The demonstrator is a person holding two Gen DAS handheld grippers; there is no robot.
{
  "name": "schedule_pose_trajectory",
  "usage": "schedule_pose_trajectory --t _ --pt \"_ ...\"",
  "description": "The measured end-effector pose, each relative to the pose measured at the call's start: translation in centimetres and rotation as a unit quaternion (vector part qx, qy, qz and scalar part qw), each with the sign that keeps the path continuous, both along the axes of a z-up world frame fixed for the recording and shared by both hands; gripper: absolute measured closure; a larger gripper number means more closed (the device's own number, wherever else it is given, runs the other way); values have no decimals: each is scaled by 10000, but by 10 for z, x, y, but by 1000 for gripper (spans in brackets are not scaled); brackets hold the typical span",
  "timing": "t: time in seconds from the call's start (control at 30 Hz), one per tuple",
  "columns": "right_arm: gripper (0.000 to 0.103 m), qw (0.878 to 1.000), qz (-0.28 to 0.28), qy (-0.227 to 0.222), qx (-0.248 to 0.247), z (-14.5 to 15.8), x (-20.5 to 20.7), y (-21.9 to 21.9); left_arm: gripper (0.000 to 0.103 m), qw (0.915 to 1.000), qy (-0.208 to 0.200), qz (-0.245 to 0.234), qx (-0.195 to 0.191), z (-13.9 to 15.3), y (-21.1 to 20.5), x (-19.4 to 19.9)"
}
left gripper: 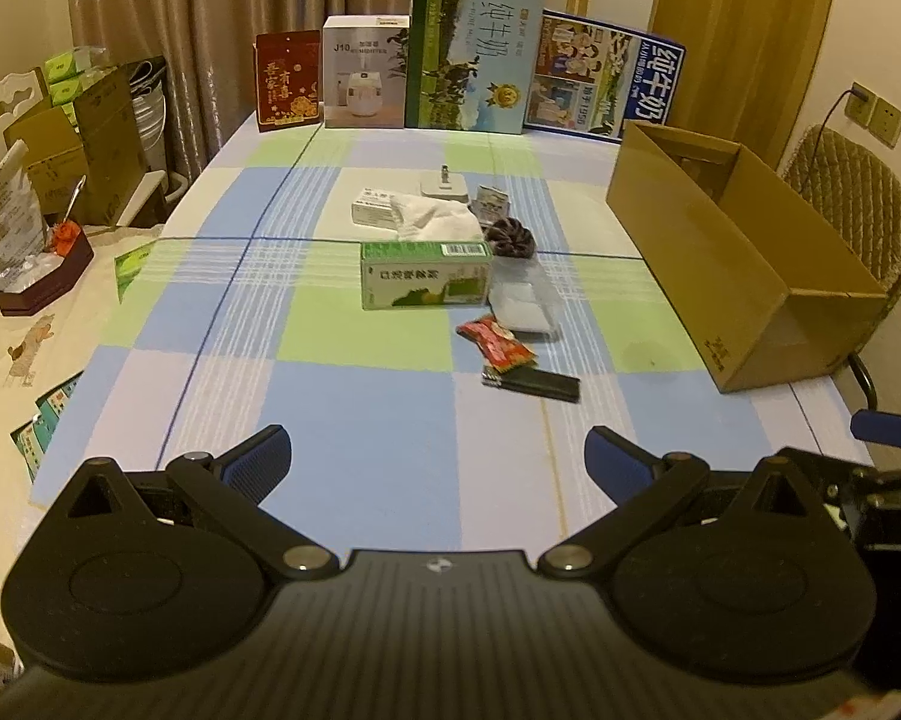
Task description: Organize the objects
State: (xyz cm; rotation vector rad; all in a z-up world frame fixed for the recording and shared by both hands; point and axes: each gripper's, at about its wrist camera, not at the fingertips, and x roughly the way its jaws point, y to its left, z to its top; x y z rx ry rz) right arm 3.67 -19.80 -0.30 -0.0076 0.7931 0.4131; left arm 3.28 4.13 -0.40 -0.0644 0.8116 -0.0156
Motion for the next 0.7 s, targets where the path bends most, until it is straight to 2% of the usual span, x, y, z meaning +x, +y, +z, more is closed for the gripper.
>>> schedule_pose_trajectory --t 0.3,0.43,0.7 --pt "3 9990 433 24 -67 -27 34 30 1 9999 83 -47 63 -12 18 44" --pt "24 9962 837 78 -212 -47 57 50 1 9997 203 -106 43 -25 24 70" --pt "38 9856 1553 141 -652 -96 108 82 1 9989 372 -281 -69 -56 28 124"
